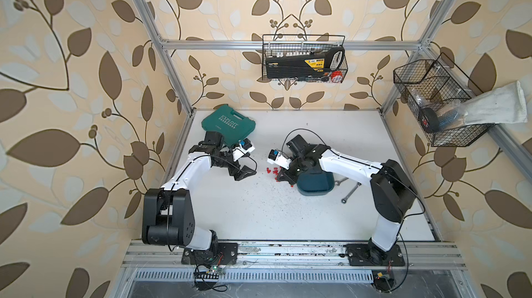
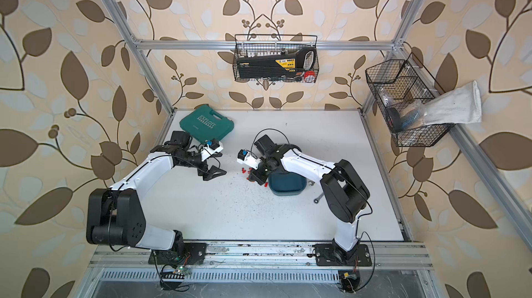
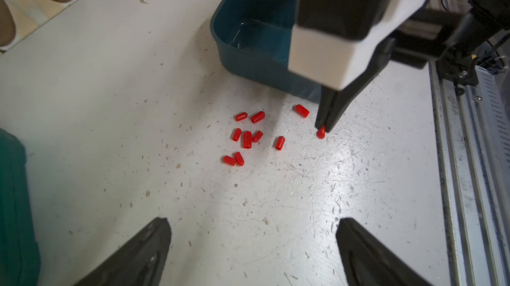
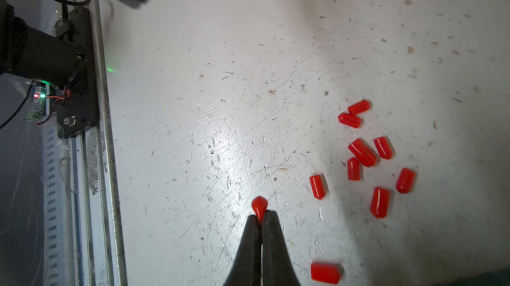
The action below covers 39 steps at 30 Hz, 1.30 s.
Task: Take the screw protection sleeves out of the storage box
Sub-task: Pick up the screw protection sleeve from the storage box, then place the screw protection sleeve at the center of the board.
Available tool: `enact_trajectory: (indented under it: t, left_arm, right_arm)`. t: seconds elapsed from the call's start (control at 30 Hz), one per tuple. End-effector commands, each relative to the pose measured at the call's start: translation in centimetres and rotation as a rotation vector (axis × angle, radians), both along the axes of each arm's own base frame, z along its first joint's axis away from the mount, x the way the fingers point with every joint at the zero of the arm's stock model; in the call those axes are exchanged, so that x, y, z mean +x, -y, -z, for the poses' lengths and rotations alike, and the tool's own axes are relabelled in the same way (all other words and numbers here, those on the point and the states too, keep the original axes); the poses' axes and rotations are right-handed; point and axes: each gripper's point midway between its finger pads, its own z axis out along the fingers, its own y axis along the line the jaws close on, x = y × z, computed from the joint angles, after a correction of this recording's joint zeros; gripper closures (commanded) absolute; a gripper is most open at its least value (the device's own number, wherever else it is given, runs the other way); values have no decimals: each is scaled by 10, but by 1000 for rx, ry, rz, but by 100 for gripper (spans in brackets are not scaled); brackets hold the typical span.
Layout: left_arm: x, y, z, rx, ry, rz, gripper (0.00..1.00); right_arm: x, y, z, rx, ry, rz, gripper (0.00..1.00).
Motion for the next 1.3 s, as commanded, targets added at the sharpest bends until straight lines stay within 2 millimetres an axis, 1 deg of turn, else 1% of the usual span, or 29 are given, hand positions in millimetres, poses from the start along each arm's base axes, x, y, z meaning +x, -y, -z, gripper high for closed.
enact_trajectory:
  t: [0.0,0.07,0.2,0.37,0.5,0.67,0.8,0.83,1.0,1.1,1.17,1.2,1.23,1.27]
  left_arm:
    - [-10,0,-19,-50,37,23,1]
    - [-11,0,-21,-56,41,20,1]
    - [-10,-1,-22,-59,43,20,1]
    - [-10,0,-24,-63,44,20,1]
    - [-11,1,-24,-72,38,23,1]
    - [-9,2,-25,-83,24,18,1]
    - [-11,3,-29,-99,22,21,1]
    - [-11,4,-30,-107,21,23,1]
    - [-8,10,-33,-129,14,24,1]
    - [-5,19,-32,-111,14,41,1]
    - [-3,30,-29,-78,11,66,1]
    - [-3,35,-31,-59,19,75,1]
    - [1,43,-21,-31,-10,86,1]
    - [3,52,-19,-8,-15,98,1]
  right_arm:
    - [11,1,28,-101,8,25,100]
    - [16,-1,39,-127,9,30,100]
    - [21,-6,51,-153,2,30,100]
    - [27,-4,60,-187,3,36,90]
    - [27,-3,54,-179,5,29,80]
    - [31,0,34,-136,7,30,71]
    - [28,-2,15,-101,15,10,69]
    - [36,6,8,-86,17,34,69]
    - [34,19,-28,-1,5,14,64]
    - [34,35,-46,36,17,15,62]
    - [38,51,-59,55,41,37,61]
    - [41,59,-63,61,52,55,60]
    - [45,70,-68,72,64,83,60]
    - [50,81,-73,86,78,114,60]
